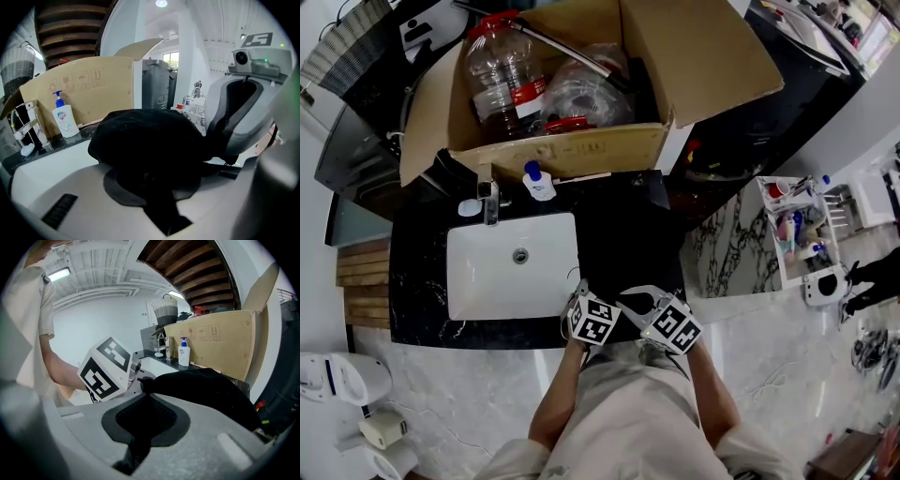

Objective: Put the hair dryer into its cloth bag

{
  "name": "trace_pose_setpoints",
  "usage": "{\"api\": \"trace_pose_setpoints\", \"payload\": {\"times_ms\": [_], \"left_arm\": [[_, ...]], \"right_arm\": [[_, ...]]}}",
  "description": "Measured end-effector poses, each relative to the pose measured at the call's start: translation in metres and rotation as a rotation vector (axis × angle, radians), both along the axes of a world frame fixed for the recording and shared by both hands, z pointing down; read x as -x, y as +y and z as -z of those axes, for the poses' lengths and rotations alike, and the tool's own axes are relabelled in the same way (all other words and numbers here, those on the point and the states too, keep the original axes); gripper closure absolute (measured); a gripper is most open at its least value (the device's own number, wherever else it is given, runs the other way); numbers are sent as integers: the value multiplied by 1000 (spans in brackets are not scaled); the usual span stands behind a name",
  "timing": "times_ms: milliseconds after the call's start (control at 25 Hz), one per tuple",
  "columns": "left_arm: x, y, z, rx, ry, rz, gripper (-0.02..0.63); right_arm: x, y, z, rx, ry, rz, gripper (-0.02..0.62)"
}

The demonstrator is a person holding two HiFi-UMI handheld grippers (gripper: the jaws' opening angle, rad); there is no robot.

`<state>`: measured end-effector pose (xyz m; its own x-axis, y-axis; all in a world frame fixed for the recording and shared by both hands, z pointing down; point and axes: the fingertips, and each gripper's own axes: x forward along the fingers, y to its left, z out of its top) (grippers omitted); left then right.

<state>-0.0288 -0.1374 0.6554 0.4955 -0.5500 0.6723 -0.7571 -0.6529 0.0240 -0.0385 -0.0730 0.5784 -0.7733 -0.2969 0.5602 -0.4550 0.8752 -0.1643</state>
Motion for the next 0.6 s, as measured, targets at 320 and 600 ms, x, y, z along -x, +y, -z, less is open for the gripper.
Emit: {"api": "trace_pose_setpoints", "payload": {"times_ms": [320,600], "left_arm": [[-5,-12,-6,-10,83,-1,504],[16,9,0,-6,100,4,445]], "right_arm": [[-6,0,-12,0,14,18,572],[-3,3,-7,9,5,16,572]]}}
